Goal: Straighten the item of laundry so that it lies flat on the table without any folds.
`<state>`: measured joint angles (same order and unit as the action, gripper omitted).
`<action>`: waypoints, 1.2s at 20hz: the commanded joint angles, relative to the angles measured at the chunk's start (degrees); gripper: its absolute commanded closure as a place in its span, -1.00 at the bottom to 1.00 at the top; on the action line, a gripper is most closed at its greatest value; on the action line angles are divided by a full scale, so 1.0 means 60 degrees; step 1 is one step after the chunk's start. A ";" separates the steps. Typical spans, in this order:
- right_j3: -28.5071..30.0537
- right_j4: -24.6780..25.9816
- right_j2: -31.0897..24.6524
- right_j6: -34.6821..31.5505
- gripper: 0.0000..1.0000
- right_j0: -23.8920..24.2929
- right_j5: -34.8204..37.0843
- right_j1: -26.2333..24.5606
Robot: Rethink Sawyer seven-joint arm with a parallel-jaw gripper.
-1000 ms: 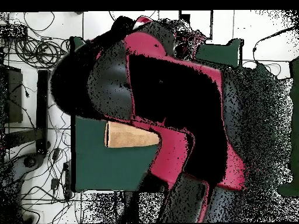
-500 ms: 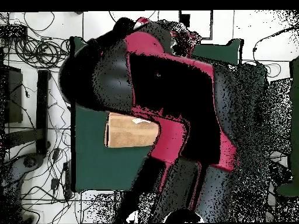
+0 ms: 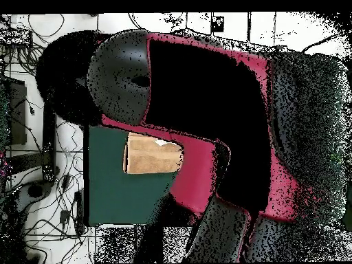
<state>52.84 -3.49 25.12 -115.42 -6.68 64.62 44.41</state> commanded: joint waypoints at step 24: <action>-0.2368 -0.0132 -0.0824 -0.1736 -1.00 0.0365 0.3743 0.0111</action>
<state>33.03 -3.75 25.16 -115.42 0.12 88.65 49.18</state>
